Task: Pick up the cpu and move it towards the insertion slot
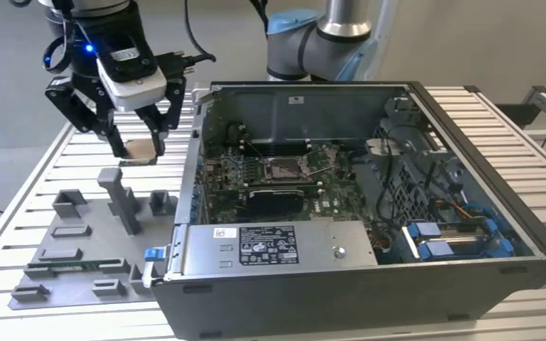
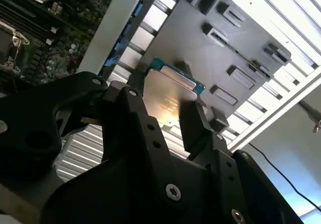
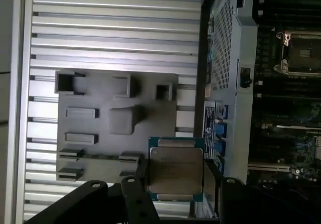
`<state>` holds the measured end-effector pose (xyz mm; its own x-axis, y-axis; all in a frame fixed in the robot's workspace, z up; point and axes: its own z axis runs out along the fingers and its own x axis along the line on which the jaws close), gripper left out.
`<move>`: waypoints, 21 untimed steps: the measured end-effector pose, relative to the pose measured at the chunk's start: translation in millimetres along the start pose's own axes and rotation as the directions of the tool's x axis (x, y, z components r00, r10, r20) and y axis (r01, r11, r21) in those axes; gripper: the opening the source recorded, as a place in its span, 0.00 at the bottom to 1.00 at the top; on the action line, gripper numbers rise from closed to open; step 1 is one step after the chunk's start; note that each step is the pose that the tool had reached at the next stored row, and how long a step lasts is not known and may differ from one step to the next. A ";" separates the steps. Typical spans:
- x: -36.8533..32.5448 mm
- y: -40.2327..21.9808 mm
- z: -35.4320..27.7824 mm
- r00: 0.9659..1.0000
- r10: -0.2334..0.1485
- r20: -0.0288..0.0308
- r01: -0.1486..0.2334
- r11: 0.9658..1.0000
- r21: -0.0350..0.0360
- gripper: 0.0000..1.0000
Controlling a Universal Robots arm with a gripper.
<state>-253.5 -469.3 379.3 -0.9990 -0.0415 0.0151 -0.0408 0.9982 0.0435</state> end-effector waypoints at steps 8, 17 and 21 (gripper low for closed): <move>-36.2 -1.5 -0.5 1.000 0.001 -0.019 -0.001 1.000 -0.001 0.00; -81.9 -3.3 -1.2 1.000 0.001 -0.021 -0.001 1.000 -0.001 0.00; -100.0 -4.1 -1.5 1.000 0.001 -0.022 -0.001 1.000 -0.001 0.00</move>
<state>-153.4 -469.3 379.1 -0.9985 -0.0414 0.0366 -0.0398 0.9982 0.0444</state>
